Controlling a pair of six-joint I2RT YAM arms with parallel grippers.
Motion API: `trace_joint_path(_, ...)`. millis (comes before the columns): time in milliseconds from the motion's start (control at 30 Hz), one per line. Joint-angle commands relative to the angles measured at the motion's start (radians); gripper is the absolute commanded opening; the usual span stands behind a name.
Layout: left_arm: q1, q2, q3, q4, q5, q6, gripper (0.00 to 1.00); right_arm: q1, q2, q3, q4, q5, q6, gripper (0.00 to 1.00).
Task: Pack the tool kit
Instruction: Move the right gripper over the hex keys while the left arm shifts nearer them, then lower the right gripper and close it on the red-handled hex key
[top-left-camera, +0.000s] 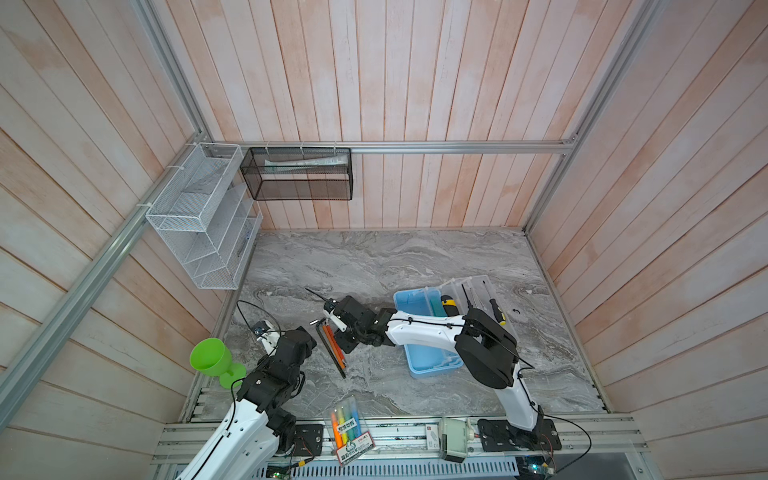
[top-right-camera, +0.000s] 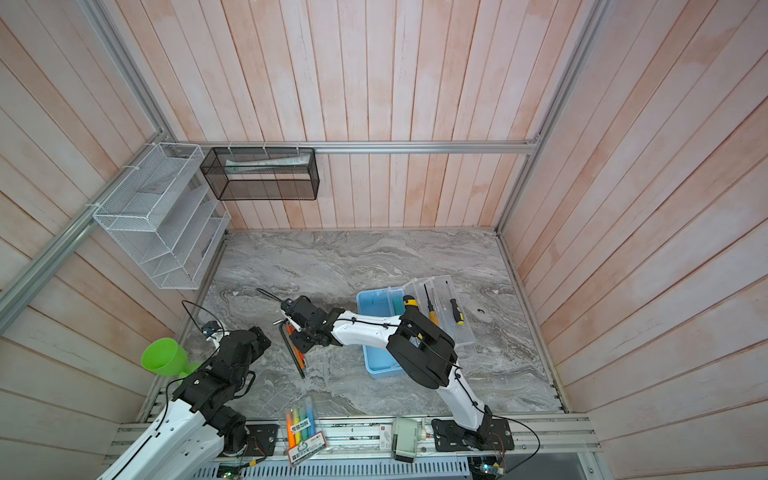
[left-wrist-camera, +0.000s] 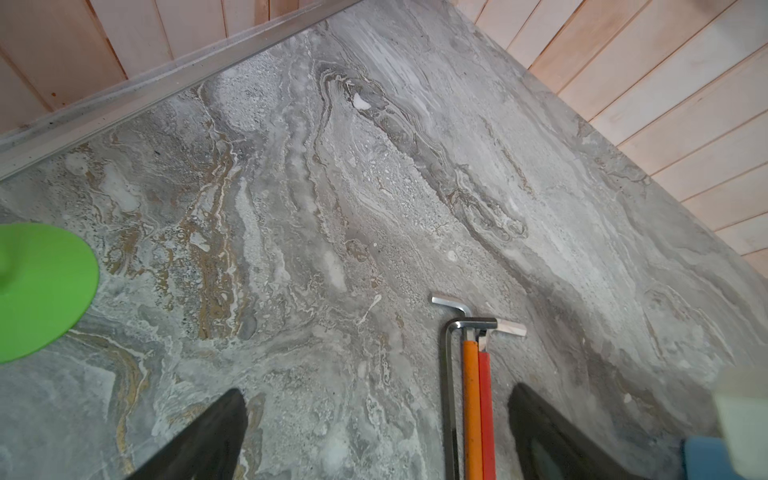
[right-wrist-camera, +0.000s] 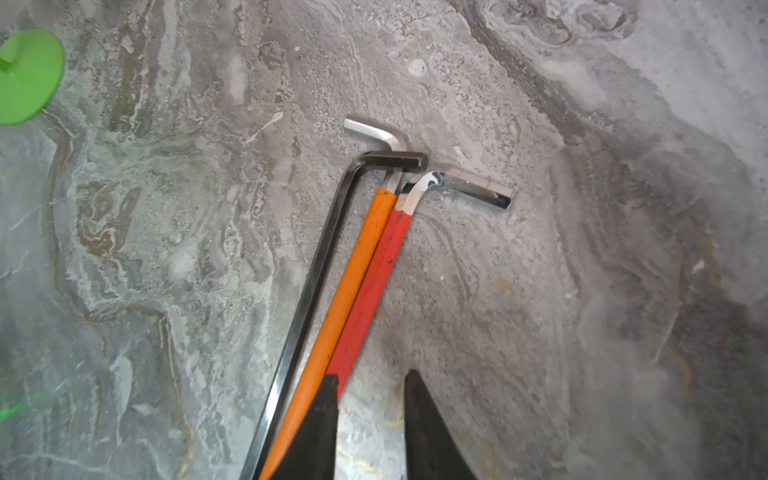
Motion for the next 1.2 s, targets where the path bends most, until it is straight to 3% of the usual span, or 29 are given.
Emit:
trace_joint_path(0,0.006,-0.007,-0.010,-0.022,-0.051,-0.032,1.00,-0.023,0.044,0.046,-0.022,-0.031,-0.013,0.26)
trace_joint_path(533,0.006,0.074,-0.013,-0.012,-0.068,-0.067,1.00,-0.024,0.247,0.315,-0.143,-0.049,-0.029,0.25)
trace_joint_path(967,0.006,0.050,-0.024,-0.001,-0.061,-0.055,1.00,-0.032,0.244,0.311,-0.199,0.028,-0.031,0.21)
trace_joint_path(1167,0.006,0.050,-0.024,0.006,-0.055,-0.046,1.00,-0.036,0.231,0.280,-0.206,0.044,-0.029,0.28)
